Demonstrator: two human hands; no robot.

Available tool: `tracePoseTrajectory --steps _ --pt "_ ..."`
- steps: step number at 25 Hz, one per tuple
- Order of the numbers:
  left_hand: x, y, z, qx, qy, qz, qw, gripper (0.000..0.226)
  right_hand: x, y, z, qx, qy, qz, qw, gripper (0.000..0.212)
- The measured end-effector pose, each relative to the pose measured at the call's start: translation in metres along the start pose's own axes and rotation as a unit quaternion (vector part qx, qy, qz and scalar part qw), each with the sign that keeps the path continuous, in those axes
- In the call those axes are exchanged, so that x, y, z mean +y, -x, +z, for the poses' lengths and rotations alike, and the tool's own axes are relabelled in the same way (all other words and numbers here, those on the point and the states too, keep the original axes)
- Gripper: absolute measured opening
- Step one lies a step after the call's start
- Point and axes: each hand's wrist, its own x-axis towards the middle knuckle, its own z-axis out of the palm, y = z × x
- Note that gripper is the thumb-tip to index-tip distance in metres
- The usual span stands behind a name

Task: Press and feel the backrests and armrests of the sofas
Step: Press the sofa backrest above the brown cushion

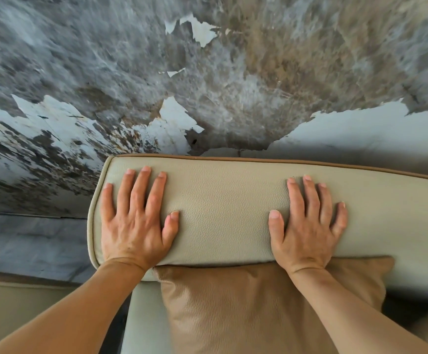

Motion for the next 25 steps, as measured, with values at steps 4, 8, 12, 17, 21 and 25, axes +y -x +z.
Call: tracePoseTrajectory --steps 4,8,12,17,21,25 --pt "0.001 -0.004 0.002 0.001 -0.001 0.001 1.000 0.068 0.001 -0.003 0.003 0.002 -0.001 0.002 1.000 0.063" --pt "0.002 -0.006 0.005 0.007 0.004 0.000 1.000 0.068 0.001 -0.004 0.005 0.007 -0.001 0.002 1.000 0.063" --pt "0.001 -0.007 0.005 0.005 0.004 0.000 1.000 0.068 0.001 -0.005 0.006 0.007 -0.005 0.002 1.000 0.063" --pt "0.001 -0.011 0.007 0.007 0.000 0.004 1.000 0.068 0.001 -0.007 0.008 0.013 -0.008 0.003 1.000 0.063" --pt "0.000 -0.015 0.010 0.008 -0.003 0.007 1.000 0.068 0.001 -0.011 0.010 0.016 -0.011 0.003 1.000 0.063" --pt "0.002 -0.020 0.012 0.011 -0.001 0.009 1.000 0.067 0.001 -0.014 0.012 0.015 -0.011 0.005 1.000 0.063"
